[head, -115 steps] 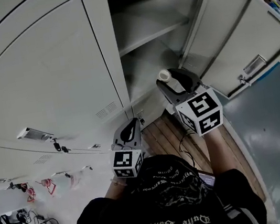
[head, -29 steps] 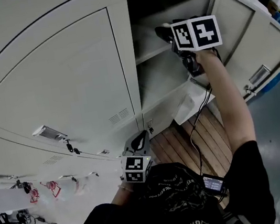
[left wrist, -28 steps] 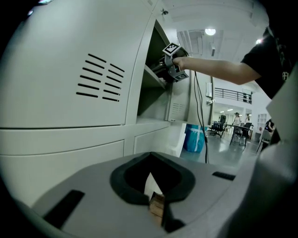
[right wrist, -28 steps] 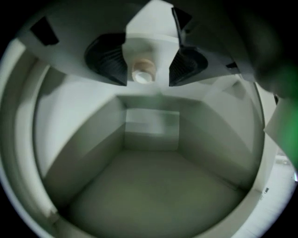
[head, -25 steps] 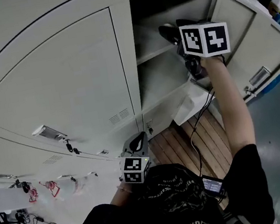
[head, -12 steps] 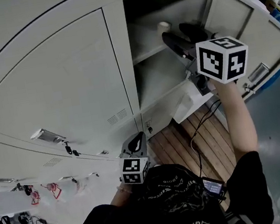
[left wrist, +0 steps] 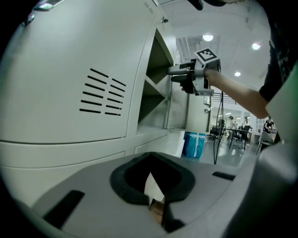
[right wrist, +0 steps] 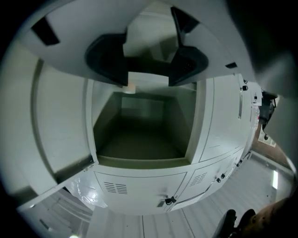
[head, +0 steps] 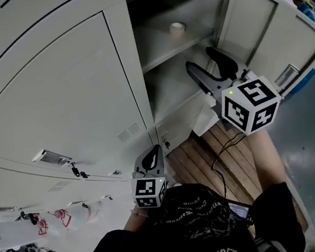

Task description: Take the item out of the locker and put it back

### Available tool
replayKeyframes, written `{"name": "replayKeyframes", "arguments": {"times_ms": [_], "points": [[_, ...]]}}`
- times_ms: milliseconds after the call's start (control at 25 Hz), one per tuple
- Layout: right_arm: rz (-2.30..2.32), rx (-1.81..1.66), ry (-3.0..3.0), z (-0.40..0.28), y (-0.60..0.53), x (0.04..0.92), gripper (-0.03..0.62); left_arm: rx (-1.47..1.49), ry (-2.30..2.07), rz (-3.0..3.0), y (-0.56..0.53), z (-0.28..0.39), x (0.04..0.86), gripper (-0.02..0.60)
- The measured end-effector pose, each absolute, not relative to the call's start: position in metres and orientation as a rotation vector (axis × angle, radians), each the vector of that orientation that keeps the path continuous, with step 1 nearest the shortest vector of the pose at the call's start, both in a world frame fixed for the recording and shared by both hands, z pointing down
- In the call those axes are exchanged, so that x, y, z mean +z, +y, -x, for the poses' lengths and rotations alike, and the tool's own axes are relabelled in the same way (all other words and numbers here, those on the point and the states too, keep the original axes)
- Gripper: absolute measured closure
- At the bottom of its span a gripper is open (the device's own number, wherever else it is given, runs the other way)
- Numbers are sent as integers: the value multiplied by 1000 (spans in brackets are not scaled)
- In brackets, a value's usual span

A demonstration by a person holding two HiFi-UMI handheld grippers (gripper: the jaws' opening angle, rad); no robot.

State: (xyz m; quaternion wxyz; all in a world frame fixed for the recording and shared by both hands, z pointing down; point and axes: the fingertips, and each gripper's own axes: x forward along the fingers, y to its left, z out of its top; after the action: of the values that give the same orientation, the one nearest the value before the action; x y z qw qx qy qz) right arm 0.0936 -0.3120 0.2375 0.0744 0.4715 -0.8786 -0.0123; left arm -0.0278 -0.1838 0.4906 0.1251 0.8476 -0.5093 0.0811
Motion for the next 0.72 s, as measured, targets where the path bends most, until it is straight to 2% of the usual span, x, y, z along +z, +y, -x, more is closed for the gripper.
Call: {"name": "replayKeyframes", "arguments": {"times_ms": [720], "points": [[-1568,-55,-2583,-105,-249,314,319,71,-1450,-2547,-192,13,450,574]]}}
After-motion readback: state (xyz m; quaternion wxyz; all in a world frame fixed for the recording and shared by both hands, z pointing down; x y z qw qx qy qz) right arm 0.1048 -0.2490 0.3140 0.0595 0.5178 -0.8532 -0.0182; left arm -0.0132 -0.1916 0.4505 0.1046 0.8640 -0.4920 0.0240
